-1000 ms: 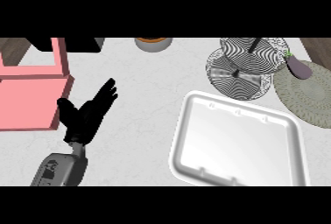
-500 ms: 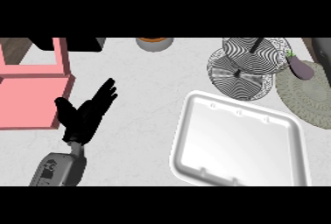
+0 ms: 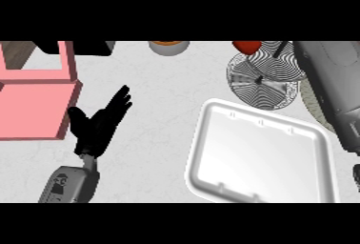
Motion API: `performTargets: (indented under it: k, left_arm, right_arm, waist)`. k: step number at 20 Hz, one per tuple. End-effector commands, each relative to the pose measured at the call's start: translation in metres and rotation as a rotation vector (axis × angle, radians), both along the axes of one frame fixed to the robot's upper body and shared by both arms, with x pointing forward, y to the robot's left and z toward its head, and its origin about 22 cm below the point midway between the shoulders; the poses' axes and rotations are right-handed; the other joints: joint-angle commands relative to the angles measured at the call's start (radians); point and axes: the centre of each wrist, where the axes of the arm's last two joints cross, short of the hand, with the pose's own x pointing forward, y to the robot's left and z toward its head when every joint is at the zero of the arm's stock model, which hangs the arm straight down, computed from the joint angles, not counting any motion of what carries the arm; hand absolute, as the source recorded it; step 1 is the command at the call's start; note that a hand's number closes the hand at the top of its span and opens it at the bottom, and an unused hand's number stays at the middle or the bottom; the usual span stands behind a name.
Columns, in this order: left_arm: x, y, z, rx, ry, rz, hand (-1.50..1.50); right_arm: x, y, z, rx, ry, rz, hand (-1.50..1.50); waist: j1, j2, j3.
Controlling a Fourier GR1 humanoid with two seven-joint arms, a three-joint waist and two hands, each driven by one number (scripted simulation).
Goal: Pick the bell pepper from the tray and place it in the tiered basket
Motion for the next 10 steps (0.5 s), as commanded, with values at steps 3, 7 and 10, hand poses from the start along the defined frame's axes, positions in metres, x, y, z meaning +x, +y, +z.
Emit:
performTargets:
  k: [3,7,10]
  left_arm:
    - [-0.001,0.011,0.006,0.004,0.025,-0.006,0.0]
    - [-0.003,0.002,-0.004,-0.001,-0.005,0.009,0.0]
    - [0.003,-0.002,0.02,0.004,0.013,0.005,0.0]
  right_arm:
    - [0.004,0.014,0.013,0.111,-0.147,-0.034,-1.5]
    - [0.005,-0.014,0.012,0.148,-0.182,-0.168,-1.5]
    - [0.003,-0.046,0.04,0.281,-0.119,-0.282,-1.5]
  waist:
    - [-0.007,-0.004,0.0]
    - [-0.012,-0.002,0.0]
    - [-0.015,-0.005,0.0]
